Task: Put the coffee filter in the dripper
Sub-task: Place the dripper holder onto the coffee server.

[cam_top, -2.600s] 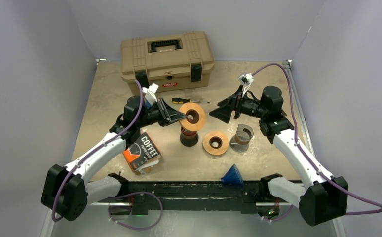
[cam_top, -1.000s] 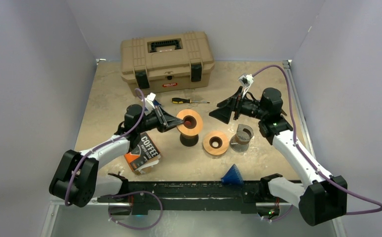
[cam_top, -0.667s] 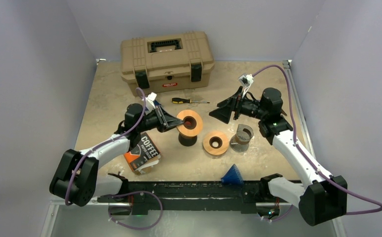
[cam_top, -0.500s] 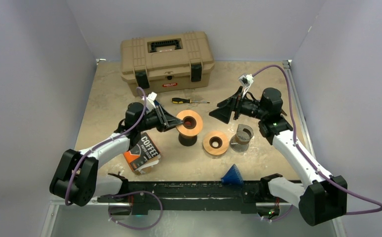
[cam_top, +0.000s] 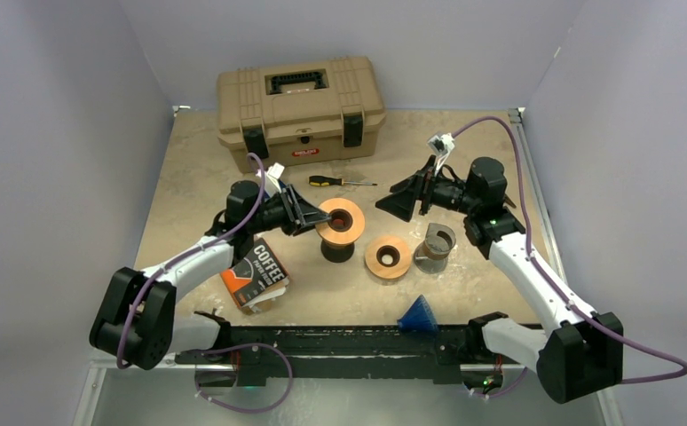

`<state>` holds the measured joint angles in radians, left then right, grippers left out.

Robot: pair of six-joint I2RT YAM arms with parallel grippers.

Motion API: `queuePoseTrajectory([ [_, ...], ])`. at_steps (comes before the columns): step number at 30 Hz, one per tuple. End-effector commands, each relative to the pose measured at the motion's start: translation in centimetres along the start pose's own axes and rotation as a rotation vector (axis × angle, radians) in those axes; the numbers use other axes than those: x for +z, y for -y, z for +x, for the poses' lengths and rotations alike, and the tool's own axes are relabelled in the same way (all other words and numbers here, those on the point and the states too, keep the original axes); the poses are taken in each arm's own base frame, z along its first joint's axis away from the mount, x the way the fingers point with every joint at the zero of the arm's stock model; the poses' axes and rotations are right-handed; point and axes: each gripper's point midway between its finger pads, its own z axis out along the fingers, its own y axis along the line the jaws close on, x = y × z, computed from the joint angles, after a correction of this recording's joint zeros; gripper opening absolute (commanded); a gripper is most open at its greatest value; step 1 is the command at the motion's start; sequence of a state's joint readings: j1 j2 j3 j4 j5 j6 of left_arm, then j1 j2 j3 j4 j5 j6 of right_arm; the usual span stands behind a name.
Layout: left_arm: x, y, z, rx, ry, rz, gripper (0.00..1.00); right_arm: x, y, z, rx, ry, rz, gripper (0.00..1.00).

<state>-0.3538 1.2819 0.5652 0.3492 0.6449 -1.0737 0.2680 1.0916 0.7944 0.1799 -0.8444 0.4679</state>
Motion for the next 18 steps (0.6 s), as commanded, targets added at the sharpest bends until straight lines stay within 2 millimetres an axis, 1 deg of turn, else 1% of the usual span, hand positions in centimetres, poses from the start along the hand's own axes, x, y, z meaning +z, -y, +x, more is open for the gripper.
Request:
queuePoseTrajectory([
  [1,-0.2,-1.1,-0.2,0.034,0.003,-0.051,0.45,0.1,-0.1,-1.1,-0.034,0.029,0.007,0.99],
  [11,-0.9,0.2,-1.1,0.108,0.021,-0.078,0.65,0.1,0.1,-1.0,-0.029,0.027,0.011,0.99],
  [18,-1.1,0.4,-1.4,0.134,0.017,-0.103,0.69,0.0,0.0,-0.9,-0.026,0.026,0.015,0.99],
])
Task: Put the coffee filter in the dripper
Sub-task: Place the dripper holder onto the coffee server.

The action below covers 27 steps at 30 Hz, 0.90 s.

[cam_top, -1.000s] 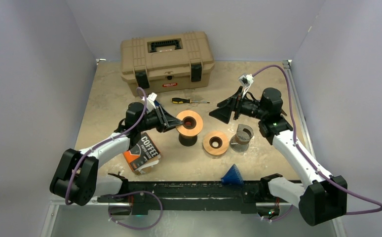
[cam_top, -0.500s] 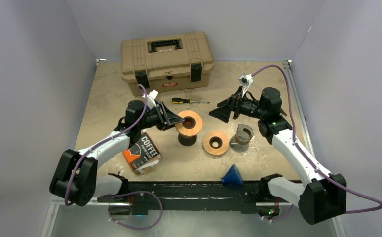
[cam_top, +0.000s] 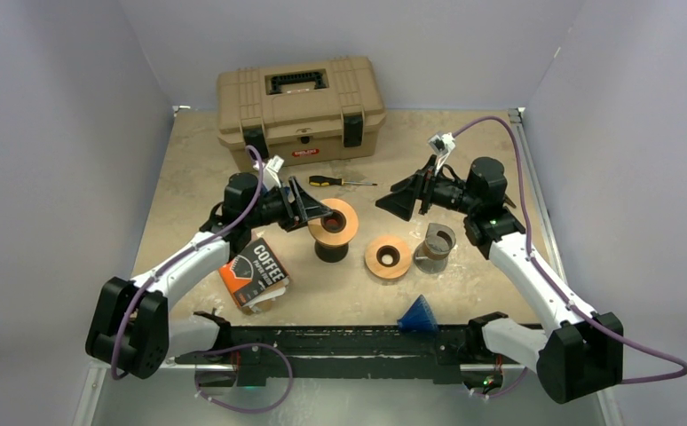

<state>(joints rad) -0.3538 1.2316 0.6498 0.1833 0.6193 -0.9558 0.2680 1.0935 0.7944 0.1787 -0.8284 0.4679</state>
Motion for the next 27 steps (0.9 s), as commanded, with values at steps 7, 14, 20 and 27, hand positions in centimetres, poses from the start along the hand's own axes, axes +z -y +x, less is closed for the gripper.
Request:
queuePoseTrajectory([
  [7,-0.7,0.1,-1.1,0.040,0.029,-0.058,0.70,-0.1,-0.2,-0.8,-0.027,0.022,0.002,0.99],
  [14,-1.3,1.1,-2.0,0.059,0.054,-0.071,0.70,-0.1,-0.2,-0.7,-0.024,0.020,0.005,0.99],
  [20,-1.5,0.1,-1.9,0.060,0.043,-0.138,0.70,-0.2,-0.2,-0.5,-0.021,0.016,0.008,0.99],
  [27,-2.2,-0.3,-2.4,0.098,0.047,-0.204,0.71,-0.2,0.0,-0.4,-0.020,0.015,0.011,0.99],
])
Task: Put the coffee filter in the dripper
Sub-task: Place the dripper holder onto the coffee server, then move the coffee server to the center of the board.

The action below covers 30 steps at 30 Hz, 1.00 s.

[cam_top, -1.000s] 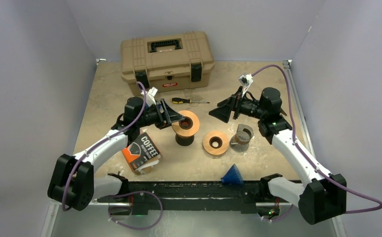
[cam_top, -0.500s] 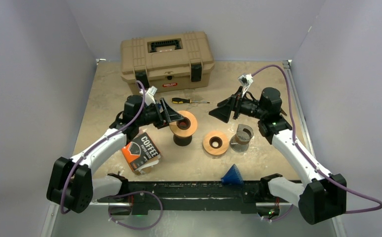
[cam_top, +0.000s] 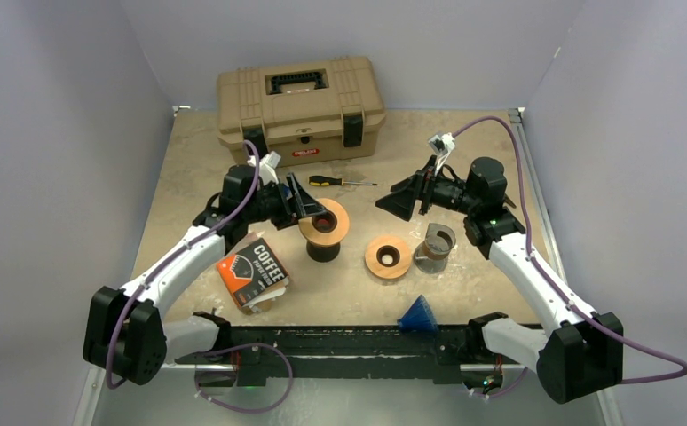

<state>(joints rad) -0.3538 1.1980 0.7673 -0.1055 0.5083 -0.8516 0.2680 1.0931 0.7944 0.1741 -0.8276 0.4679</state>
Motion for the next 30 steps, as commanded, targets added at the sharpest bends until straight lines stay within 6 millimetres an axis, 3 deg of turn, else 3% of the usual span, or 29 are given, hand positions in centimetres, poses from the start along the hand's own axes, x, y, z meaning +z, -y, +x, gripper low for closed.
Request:
queuePoseTrajectory([
  [1,-1.2,0.3,-1.5,0.069,0.046,-0.051,0.71,-0.1,-0.1,-0.5,-0.022,0.018,0.009,0.99],
  [4,-1.4,0.1,-1.7,0.086,0.052,-0.071,0.71,-0.1,0.0,-0.5,-0.021,0.017,0.009,0.99],
  [5,-2.2,1.1,-2.0,0.109,0.077,-0.050,0.72,-0.1,0.0,-0.5,-0.020,0.017,0.009,0.99],
  [6,-1.6,0.3,-1.8,0.096,0.054,-0.071,0.72,-0.1,0.0,-0.5,-0.020,0.017,0.009,0.99],
  [16,-1.5,-0.2,-2.0,0.110,0.045,-0.107,0.73,-0.1,0.1,-0.4,-0.013,0.014,0.015,0.99],
  [21,-1.9,-1.8,-2.0,0.122,0.051,-0.188,0.72,0.0,0.3,-0.2,-0.008,0.010,0.018,0.99],
  [30,-0.6,-2.7,0.3,0.057,0.006,-0.122,0.73,0.3,0.6,-0.2,0.001,0.004,0.014,0.99],
])
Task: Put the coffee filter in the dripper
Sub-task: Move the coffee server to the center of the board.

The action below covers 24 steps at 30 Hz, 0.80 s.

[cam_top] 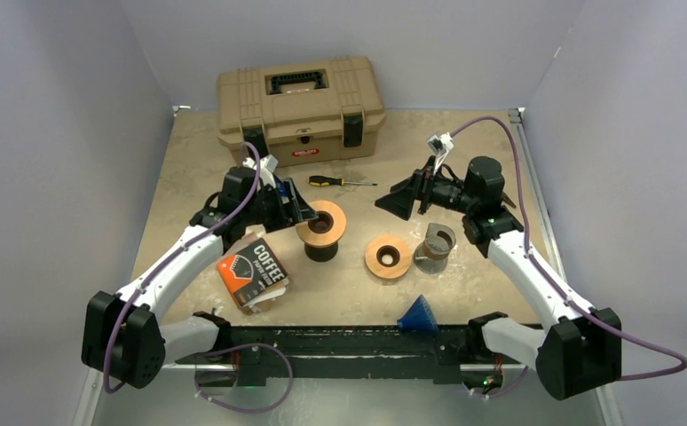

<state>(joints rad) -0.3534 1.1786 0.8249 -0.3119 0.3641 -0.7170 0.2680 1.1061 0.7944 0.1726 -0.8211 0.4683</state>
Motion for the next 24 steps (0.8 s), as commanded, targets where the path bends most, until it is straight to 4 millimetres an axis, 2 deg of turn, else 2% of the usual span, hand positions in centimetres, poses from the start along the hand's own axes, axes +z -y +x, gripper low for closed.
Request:
queuePoseTrajectory([
  [1,0.8,0.4,0.8,-0.033,-0.009,0.082,0.73,0.1,0.2,-0.4,-0.008,0.009,0.006,0.99],
  [7,1.7,1.0,1.4,-0.077,-0.022,0.160,0.72,0.1,0.2,-0.3,-0.006,0.006,0.009,0.99],
  [12,2.0,1.7,0.9,-0.087,0.000,0.209,0.67,0.2,0.3,-0.4,-0.008,0.006,0.008,0.99],
  [24,3.1,3.4,1.7,-0.146,-0.023,0.328,0.58,0.3,0.4,-0.4,-0.006,0.003,0.009,0.99],
])
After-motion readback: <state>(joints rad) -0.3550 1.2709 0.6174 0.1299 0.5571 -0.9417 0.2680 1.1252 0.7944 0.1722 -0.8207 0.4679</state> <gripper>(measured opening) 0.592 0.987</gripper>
